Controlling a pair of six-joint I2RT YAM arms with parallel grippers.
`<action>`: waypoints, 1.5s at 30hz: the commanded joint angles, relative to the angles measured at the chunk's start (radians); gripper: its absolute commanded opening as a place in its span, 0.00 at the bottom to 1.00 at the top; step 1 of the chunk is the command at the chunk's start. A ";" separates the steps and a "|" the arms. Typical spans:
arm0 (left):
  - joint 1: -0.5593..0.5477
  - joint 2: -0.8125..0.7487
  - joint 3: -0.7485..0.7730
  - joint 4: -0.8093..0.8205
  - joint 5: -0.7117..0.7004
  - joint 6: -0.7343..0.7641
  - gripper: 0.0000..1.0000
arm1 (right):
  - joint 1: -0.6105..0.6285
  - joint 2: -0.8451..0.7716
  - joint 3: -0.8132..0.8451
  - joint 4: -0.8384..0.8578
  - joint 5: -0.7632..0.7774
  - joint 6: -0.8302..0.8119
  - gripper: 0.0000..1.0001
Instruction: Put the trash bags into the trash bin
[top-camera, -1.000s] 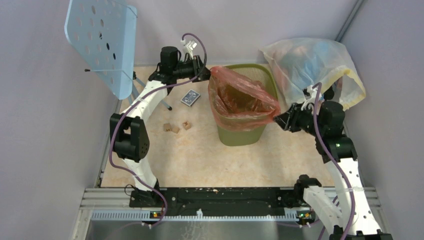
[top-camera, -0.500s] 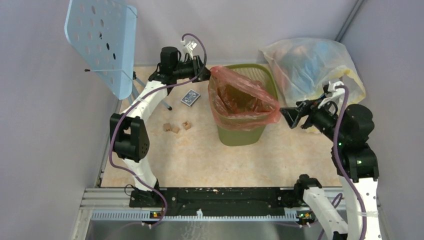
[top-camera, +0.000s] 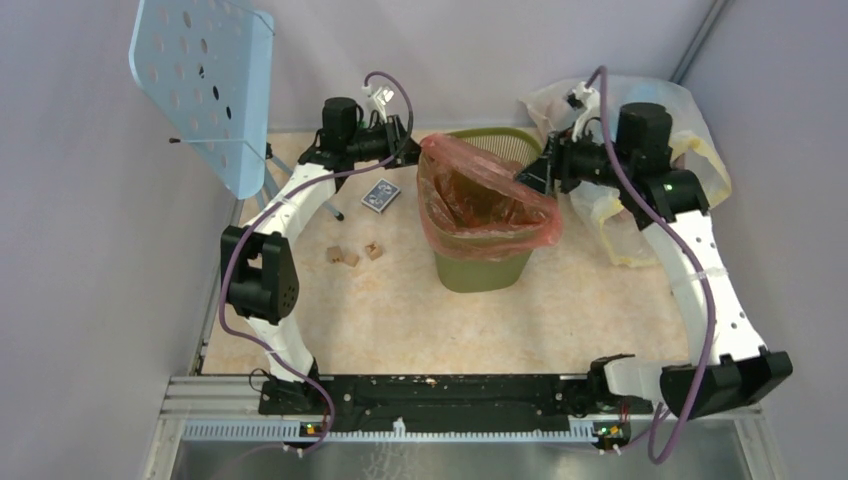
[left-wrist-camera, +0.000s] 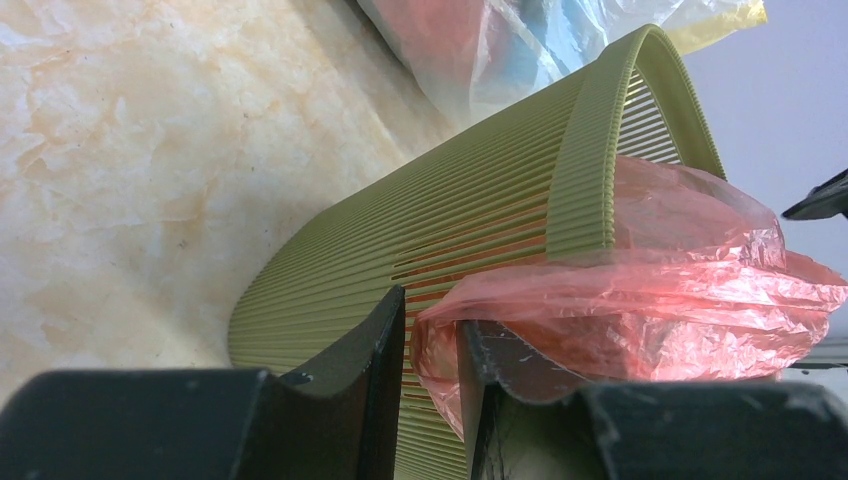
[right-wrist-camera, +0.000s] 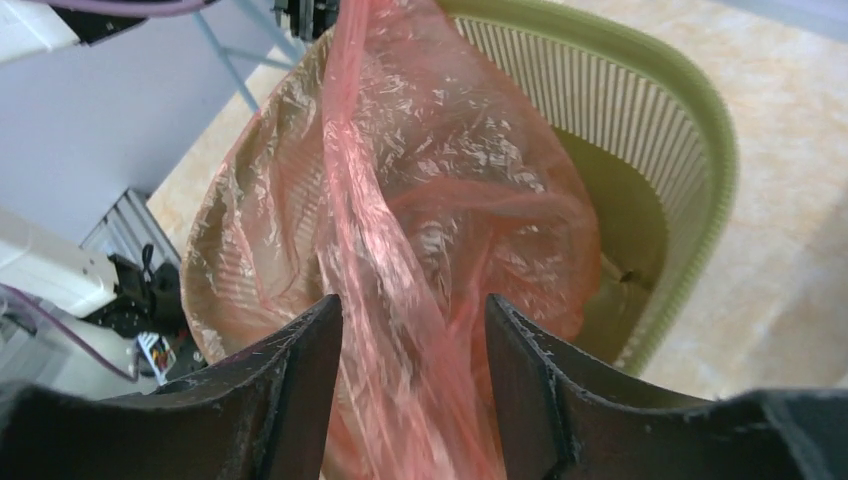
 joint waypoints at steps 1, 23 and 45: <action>-0.009 -0.058 0.004 0.031 0.021 0.004 0.31 | 0.064 0.088 0.128 -0.069 -0.001 -0.090 0.52; -0.009 -0.015 0.058 -0.025 -0.006 0.052 0.30 | -0.035 0.203 0.218 0.010 0.131 0.038 0.00; -0.005 0.060 0.075 -0.016 0.029 0.061 0.30 | -0.143 0.394 0.245 0.101 0.160 0.185 0.00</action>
